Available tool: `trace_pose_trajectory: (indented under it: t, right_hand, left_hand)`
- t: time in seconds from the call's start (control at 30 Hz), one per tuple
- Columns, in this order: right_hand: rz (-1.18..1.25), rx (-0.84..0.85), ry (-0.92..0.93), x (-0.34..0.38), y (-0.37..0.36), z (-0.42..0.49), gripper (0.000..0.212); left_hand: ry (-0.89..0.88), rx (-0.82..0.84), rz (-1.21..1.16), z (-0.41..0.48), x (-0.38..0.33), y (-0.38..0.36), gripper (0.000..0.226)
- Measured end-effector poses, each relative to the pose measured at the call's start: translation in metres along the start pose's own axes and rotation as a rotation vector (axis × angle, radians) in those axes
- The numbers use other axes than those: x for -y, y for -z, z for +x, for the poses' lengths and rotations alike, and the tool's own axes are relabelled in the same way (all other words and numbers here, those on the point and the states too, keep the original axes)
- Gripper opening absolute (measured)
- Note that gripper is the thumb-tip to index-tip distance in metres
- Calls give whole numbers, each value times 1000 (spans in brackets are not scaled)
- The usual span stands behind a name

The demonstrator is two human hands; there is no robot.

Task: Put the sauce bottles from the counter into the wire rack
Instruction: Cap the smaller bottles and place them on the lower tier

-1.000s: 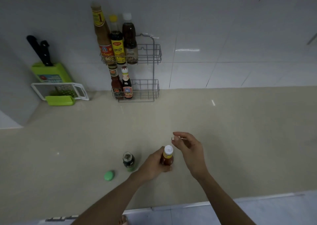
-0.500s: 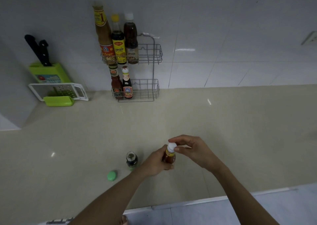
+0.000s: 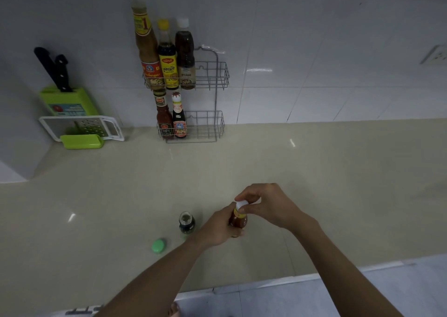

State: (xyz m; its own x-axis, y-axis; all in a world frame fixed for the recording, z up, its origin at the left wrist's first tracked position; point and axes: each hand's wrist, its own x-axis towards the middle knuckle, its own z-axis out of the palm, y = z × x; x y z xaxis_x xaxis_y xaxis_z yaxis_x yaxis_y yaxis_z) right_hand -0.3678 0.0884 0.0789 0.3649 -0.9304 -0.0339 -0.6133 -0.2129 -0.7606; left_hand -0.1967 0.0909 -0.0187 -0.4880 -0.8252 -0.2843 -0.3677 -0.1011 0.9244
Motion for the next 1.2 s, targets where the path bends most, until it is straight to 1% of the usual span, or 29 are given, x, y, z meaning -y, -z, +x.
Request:
trace_pose_trajectory:
  t: [0.1, 0.17, 0.23, 0.33, 0.43, 0.53, 0.6, 0.67, 0.77, 0.83, 0.9, 0.97, 1.07, 1.13, 1.2]
  right_hand:
    - [-64, -5, 44, 1, -3, 0, 19]
    - [-65, -32, 47, -3, -7, -5, 20]
    - [29, -89, -15, -7, -12, -14, 27]
    - [163, -166, -111, -14, -20, -24, 44]
    - [168, -215, -125, -14, -21, -21, 39]
    - [168, -286, -121, -5, -14, -5, 40]
    - [160, -340, -84, 8, -7, 14, 38]
    - [130, -389, -22, 24, 0, 40, 30]
    - [74, -405, 78, 47, 2, 85, 23]
    - [68, -441, 103, 55, -1, 115, 21]
    - [113, -507, 87, 59, -6, 144, 18]
    - [173, -597, 52, 59, -13, 171, 16]
    - [227, -724, -3, 57, -25, 213, 18]
    - [266, -784, -20, 53, -32, 238, 20]
    - [310, -814, -26, 47, -39, 259, 19]
  left_hand:
    - [-11, -11, -1, -1, 1, -1, 55]
    - [-12, -20, 7, -2, 1, -2, 52]
    - [-10, -29, 22, -3, 0, -3, 46]
    - [-25, -36, 37, -1, -4, -3, 49]
    - [-38, -48, 53, 5, -17, 4, 45]
    - [-76, -95, 121, 14, -42, 26, 46]
    - [-108, -133, 167, 22, -60, 48, 54]
    - [-127, -188, 192, 30, -74, 72, 64]
    - [-122, -293, 154, 39, -82, 112, 86]
    - [-110, -301, 140, 43, -80, 141, 103]
    - [-79, -297, 166, 47, -71, 170, 110]
    - [-29, -336, 189, 51, -58, 198, 101]
    - [21, -412, 159, 62, -36, 233, 86]
    - [38, -412, 155, 72, -25, 249, 83]
    - [56, -377, 188, 84, -16, 261, 84]
